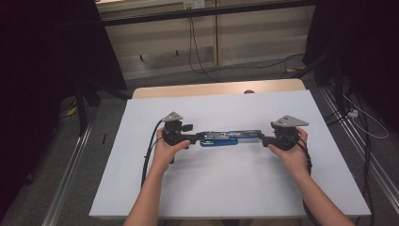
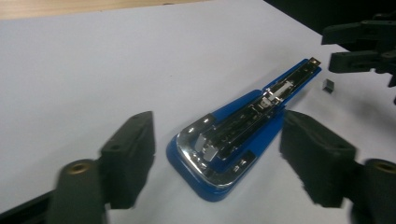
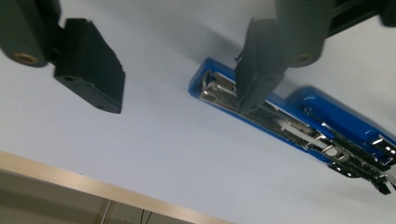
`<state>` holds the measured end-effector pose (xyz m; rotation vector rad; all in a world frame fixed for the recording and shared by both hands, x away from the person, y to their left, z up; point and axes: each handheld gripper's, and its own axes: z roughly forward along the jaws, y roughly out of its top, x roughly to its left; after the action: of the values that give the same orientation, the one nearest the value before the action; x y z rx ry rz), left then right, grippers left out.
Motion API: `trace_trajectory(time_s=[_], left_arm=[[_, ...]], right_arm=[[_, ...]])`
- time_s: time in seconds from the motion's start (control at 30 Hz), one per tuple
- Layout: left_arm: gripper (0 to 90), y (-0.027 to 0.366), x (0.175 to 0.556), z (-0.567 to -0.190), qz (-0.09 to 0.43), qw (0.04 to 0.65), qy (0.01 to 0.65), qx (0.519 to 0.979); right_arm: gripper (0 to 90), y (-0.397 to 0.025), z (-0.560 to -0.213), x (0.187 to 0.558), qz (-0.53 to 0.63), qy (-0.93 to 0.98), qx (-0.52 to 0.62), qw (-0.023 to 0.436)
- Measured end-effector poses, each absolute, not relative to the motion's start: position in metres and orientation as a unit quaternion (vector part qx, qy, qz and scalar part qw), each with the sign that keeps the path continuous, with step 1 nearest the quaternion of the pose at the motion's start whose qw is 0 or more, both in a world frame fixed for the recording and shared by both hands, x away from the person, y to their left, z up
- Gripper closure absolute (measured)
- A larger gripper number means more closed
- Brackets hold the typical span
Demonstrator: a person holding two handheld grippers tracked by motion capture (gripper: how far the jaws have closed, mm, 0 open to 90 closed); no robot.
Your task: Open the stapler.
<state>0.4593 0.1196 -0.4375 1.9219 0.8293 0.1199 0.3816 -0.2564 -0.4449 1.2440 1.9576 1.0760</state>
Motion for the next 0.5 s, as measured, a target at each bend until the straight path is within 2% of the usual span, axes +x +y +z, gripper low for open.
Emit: trace_trajectory(time_s=[0.23, 0.5], left_arm=[[12.9, 0.126, 0.456, -0.433, 0.053, 0.487, 0.348, 0.800], [12.3, 0.130, 0.454, -0.431, 0.057, 0.480, 0.352, 0.802]], right_arm=[[20.1, -0.270, -0.446, 0.373, 0.409, 0.740, 0.464, 0.265], [19.8, -0.286, -0.448, 0.373, 0.421, 0.742, 0.465, 0.235]])
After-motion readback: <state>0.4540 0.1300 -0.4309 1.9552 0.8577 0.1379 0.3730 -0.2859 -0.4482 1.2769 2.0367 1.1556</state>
